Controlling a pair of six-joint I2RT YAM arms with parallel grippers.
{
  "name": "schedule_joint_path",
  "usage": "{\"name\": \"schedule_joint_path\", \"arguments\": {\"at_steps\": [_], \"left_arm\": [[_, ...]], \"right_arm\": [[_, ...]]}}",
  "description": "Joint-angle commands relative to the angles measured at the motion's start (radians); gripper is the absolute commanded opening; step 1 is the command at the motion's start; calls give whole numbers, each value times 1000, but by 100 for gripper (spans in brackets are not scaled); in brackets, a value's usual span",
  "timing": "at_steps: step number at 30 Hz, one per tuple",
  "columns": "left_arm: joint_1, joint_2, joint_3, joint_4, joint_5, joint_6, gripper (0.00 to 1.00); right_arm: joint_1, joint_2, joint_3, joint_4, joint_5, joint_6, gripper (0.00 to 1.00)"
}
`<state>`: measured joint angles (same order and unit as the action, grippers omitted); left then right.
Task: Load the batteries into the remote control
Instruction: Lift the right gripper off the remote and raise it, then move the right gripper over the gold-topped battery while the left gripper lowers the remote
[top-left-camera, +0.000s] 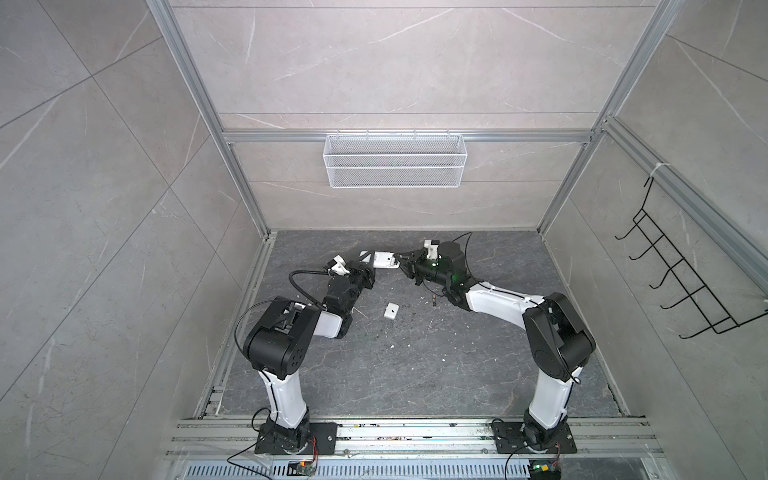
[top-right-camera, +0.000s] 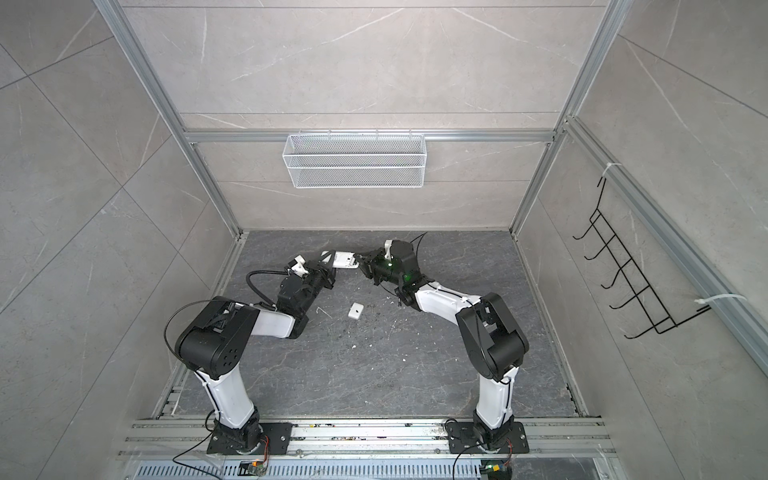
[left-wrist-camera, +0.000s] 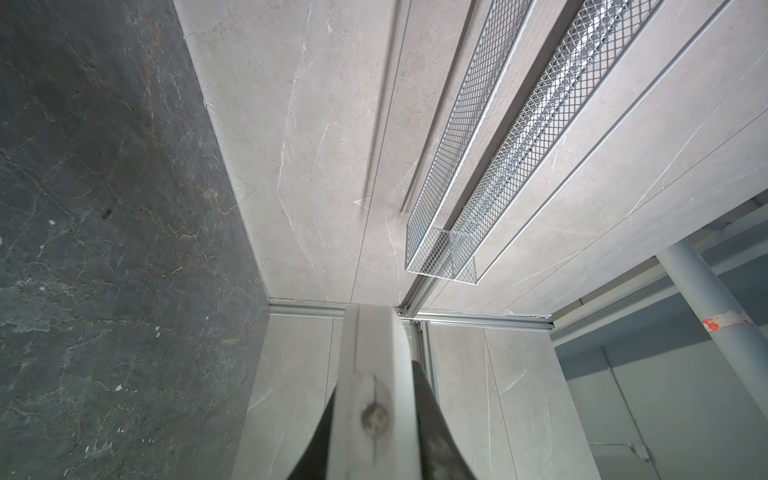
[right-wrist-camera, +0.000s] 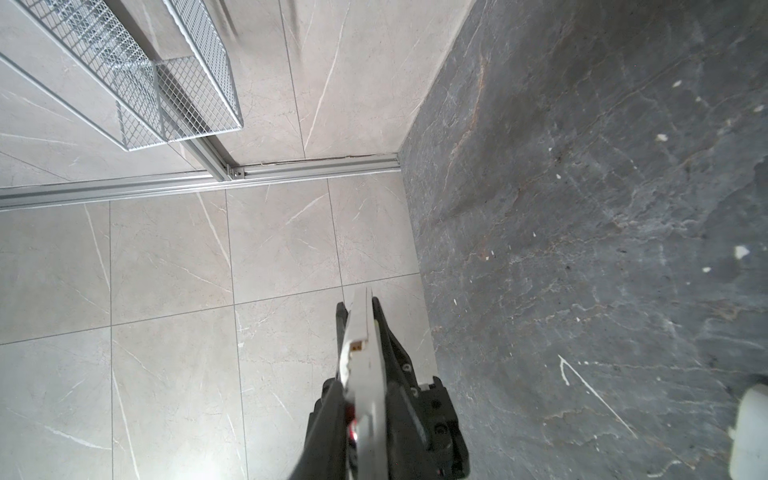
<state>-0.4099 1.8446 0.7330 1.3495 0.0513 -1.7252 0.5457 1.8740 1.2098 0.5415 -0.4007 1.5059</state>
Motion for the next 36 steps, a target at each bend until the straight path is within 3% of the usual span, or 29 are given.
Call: {"name": "schedule_joint_path", "arguments": {"at_steps": [1, 4, 8, 11, 13, 15, 20, 27, 36], "left_arm": [[4, -7, 29, 66, 5, 26, 0], [7, -6, 25, 66, 8, 29, 0], [44, -11, 9, 66, 60, 47, 0], [106, -27, -28, 66, 156, 134, 0], [152, -36, -67, 66, 234, 209, 0], [190, -38, -113, 64, 299, 294, 0], [231, 46, -167, 65, 418, 418, 0], [223, 111, -126, 64, 553, 542, 0], [225, 123, -171, 65, 552, 578, 0]], "right_arm": [[6, 7, 0, -18, -2, 10, 14], [6, 2, 5, -37, 2, -7, 14], [-2, -24, 28, -139, -5, -96, 46], [-18, -79, 57, -350, -9, -294, 59], [-26, -127, 87, -554, 41, -493, 60], [-19, -183, 121, -780, 183, -702, 61], [-20, -218, 100, -964, 415, -911, 60], [-23, -63, 149, -1055, 456, -938, 52], [-44, 125, 225, -1096, 439, -893, 42]]}}
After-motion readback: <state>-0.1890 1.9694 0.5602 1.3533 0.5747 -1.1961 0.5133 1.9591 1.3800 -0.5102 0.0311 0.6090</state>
